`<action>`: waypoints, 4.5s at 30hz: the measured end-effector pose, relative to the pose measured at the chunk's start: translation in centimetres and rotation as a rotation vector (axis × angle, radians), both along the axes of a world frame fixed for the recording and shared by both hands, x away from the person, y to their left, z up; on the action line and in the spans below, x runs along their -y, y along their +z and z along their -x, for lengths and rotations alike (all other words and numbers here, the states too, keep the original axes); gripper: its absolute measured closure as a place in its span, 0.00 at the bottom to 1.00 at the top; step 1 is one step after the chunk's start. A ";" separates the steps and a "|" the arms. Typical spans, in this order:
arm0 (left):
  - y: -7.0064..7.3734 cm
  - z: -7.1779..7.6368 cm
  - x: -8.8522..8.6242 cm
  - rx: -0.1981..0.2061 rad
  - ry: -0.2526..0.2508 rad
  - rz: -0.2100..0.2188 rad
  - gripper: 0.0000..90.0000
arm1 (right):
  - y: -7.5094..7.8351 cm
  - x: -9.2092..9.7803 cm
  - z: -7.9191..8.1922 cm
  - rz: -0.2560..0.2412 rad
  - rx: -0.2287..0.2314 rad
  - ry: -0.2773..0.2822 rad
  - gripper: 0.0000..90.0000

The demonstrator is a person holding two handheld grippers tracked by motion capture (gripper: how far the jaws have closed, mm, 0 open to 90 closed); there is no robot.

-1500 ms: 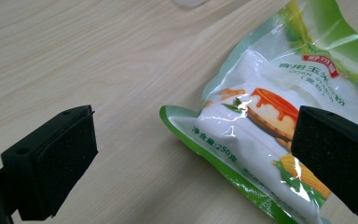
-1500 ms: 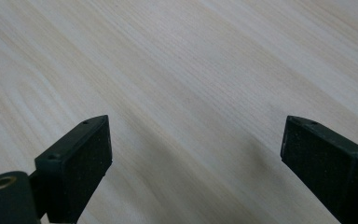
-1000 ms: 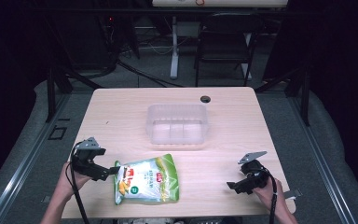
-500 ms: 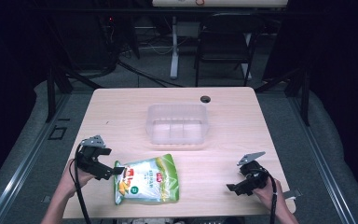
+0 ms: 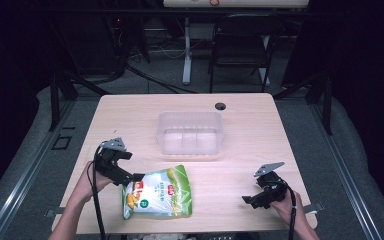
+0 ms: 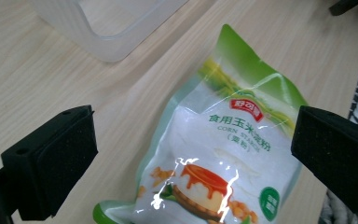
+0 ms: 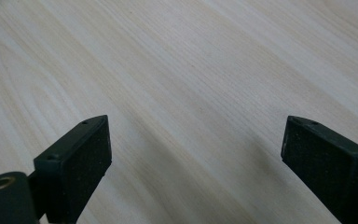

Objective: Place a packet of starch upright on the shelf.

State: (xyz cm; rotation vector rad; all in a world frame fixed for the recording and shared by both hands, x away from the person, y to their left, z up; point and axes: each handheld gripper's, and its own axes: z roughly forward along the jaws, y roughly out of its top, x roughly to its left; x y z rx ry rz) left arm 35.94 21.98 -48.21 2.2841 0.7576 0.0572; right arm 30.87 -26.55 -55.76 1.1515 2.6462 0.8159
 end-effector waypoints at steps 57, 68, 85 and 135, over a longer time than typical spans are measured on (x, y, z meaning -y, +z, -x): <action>-5.1 -3.6 7.7 -0.098 -0.133 -0.119 0.99 | 0.0 0.7 0.4 -0.035 -0.012 0.017 0.07; -4.6 -3.6 5.3 -0.084 -0.080 -0.118 1.00 | 0.0 0.8 0.4 -0.026 -0.019 0.024 0.07; -5.3 -5.1 6.3 -0.175 -0.097 -0.123 0.49 | -0.2 0.3 0.5 -0.008 -0.038 0.053 0.07; -4.2 -1.4 5.7 -0.065 -0.062 -0.106 0.96 | 0.0 0.2 0.6 0.007 -0.035 0.042 0.08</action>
